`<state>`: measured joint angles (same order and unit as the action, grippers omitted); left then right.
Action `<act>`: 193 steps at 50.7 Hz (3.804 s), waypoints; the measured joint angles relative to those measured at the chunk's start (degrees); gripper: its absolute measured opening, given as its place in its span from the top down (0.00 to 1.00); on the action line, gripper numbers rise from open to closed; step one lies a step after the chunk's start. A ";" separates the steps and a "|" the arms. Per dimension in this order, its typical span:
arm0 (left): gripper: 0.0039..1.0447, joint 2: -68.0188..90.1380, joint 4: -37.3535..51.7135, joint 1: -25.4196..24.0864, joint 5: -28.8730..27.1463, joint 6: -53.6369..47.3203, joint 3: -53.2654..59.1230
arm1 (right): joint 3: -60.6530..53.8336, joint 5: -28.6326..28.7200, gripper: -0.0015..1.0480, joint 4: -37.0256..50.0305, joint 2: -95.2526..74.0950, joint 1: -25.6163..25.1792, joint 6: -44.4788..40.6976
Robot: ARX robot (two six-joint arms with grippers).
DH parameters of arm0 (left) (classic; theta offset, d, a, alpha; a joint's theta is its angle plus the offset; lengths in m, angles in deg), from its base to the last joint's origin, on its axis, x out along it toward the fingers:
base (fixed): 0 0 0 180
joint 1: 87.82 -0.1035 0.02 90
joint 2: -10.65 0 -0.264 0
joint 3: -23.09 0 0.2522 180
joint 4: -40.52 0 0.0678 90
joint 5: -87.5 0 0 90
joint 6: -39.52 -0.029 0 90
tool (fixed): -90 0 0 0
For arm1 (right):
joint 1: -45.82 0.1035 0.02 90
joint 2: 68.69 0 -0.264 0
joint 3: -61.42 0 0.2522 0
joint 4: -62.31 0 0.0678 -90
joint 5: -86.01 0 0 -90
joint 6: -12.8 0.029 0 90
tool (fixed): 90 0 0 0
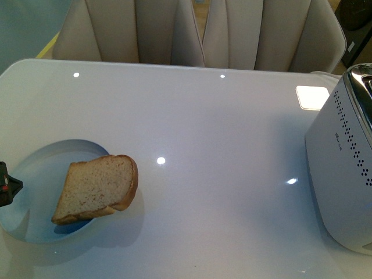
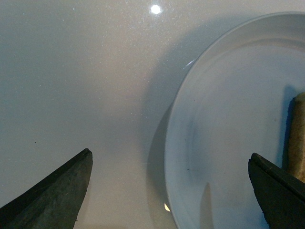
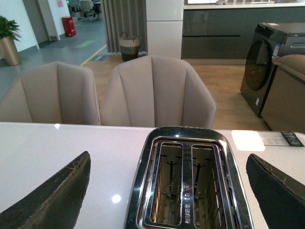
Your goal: Left arm holds plate, right arm toasts bread
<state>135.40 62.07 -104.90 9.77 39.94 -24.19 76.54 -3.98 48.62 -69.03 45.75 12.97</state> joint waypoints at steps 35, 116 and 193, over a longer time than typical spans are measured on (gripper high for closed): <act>0.07 7.41 -7.89 0.20 3.69 -2.99 -9.99 | 0.00 -0.02 0.08 0.00 0.02 0.00 0.00; 0.97 -14.47 -25.51 -0.13 14.36 15.39 -6.27 | 0.00 0.00 0.08 0.00 0.02 0.00 0.00; 0.97 -37.05 -39.93 41.90 6.75 35.23 -15.41 | 0.00 0.00 0.08 0.00 0.02 0.00 0.00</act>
<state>98.35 22.14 -63.00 16.53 75.18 -39.60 76.54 -3.98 48.62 -69.01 45.75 12.97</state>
